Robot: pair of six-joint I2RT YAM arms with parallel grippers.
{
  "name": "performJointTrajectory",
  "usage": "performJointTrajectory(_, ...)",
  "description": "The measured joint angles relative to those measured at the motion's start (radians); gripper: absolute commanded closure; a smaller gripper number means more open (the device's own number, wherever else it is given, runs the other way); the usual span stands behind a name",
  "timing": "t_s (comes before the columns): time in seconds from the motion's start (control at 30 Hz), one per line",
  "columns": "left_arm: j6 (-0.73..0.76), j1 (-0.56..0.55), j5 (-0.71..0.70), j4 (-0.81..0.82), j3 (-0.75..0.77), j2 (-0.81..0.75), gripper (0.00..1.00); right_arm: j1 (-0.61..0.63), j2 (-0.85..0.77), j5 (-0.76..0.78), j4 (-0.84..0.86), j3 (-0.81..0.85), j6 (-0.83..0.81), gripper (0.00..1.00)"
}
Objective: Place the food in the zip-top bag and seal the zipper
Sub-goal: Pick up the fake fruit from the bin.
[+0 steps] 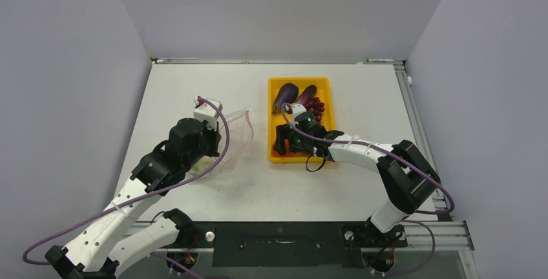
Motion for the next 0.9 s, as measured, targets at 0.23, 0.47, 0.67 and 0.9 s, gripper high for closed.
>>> performJointTrajectory(0.23,0.000,0.000,0.000,0.000,0.000,0.000,1.00,0.000,-0.047,0.010,-0.028,0.000,0.000,0.66)
performJointTrajectory(0.47,0.000,0.000,0.000,0.000,0.000,-0.001,1.00,0.003,-0.134,0.024,-0.077,0.018,0.000,0.66)
performJointTrajectory(0.67,0.000,0.000,0.000,0.000,0.000,-0.002,1.00,0.037,-0.219,0.036,-0.096,0.052,-0.001,0.67)
performJointTrajectory(0.9,0.000,0.001,0.000,0.000,0.000,-0.006,1.00,0.130,-0.299,0.064,-0.103,0.119,-0.016,0.67)
